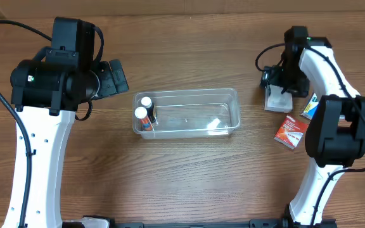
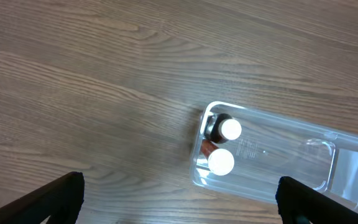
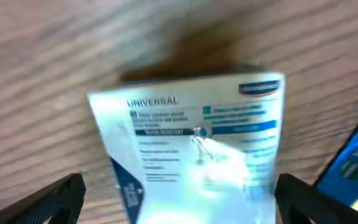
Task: Pack container
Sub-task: 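Grasp the white bandage box with the right gripper, then lower the white bandage box into the container's right end, release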
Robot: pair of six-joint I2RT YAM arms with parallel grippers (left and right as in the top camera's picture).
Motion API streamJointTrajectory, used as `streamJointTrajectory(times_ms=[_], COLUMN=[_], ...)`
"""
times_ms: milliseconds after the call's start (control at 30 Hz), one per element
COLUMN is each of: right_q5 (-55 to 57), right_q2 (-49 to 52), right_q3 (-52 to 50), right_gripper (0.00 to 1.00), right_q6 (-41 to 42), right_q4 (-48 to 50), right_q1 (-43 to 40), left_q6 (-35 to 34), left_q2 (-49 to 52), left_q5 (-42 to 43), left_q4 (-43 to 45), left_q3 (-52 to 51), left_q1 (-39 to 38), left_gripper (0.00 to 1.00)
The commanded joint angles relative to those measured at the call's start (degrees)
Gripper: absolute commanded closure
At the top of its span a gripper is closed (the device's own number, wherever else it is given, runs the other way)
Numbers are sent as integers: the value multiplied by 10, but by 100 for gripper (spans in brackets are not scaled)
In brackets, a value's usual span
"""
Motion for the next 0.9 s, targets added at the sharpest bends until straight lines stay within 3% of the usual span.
streamJointTrajectory(times_ms=[0,533,633,767,867], right_q5=[28,21,21,-8,-29], right_q2=[-1,1,1,0,-12], right_q3=[25,-70,-69,-60,-17], right_gripper=[0,0,25,35,31], right_q6=[-8,-8,-7,-7,-7], right_q4=[2,67,67,60,23], right_q1=[2,2,2,2,7], left_q6=[-8,-8,-7,-6,-7], left_q2=[2,2,2,2,2], left_q5=[3,3,1,-29,-27], left_q4=[3,3,3,10,19], left_q3=[9,9,9,9,9], left_q1=[2,2,2,5,54], left_gripper=[0,0,0,0,0])
